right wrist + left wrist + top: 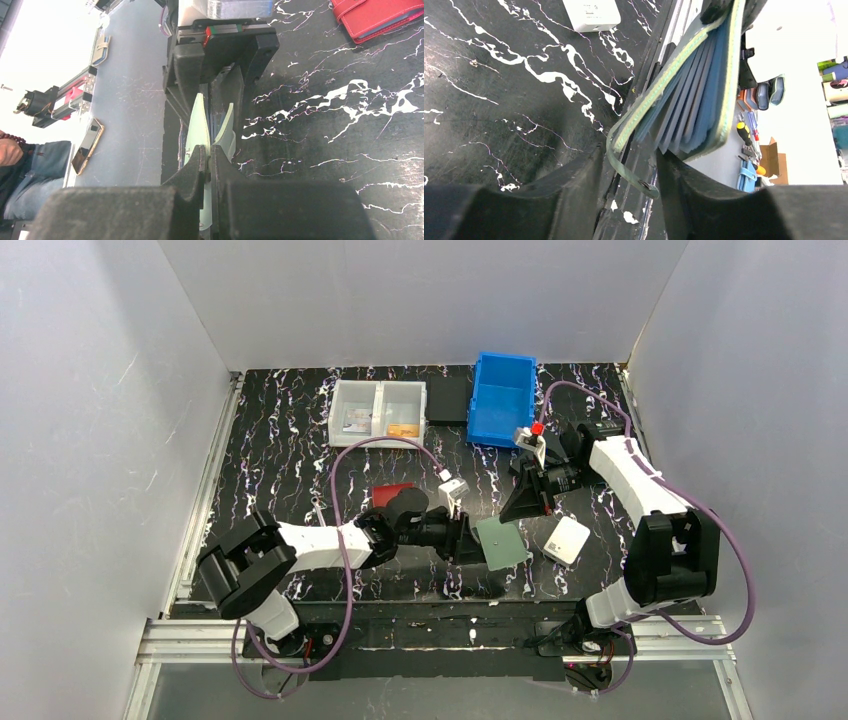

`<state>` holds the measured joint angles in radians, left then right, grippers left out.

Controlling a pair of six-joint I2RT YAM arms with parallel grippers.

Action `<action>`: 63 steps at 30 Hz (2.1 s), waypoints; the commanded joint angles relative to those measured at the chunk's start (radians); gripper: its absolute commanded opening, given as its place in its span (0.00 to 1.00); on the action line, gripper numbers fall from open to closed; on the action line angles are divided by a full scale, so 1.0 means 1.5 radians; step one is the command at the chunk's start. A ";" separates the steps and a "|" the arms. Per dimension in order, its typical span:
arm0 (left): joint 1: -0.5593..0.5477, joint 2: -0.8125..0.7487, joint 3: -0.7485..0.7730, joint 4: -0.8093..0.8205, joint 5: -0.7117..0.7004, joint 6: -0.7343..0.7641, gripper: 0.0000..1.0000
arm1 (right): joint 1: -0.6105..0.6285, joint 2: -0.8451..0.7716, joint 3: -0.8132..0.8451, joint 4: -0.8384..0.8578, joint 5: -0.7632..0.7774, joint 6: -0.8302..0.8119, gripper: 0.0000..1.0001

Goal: Take the credit cards out of the card holder
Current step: Open the card holder at the center of the board.

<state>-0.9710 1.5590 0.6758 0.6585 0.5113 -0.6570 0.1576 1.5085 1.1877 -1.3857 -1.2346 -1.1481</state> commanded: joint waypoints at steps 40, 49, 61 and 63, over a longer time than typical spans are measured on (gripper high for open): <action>0.071 -0.013 0.061 -0.277 0.033 -0.114 0.00 | 0.014 -0.056 -0.176 0.467 0.200 0.352 0.98; 0.071 0.053 0.184 -0.425 0.039 -0.064 0.00 | 0.028 -0.118 -0.213 0.347 0.120 0.081 0.98; 0.067 -0.026 0.044 -0.370 0.008 -0.140 0.00 | 0.285 -0.219 -0.344 0.708 0.369 0.261 0.81; 0.067 -0.044 0.013 -0.344 0.000 -0.163 0.00 | 0.303 -0.206 -0.339 0.689 0.373 0.249 0.71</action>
<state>-0.8667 1.5844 0.7578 0.1023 0.5351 -0.8477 0.5561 1.1687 0.6621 -0.4217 -0.7715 -0.7951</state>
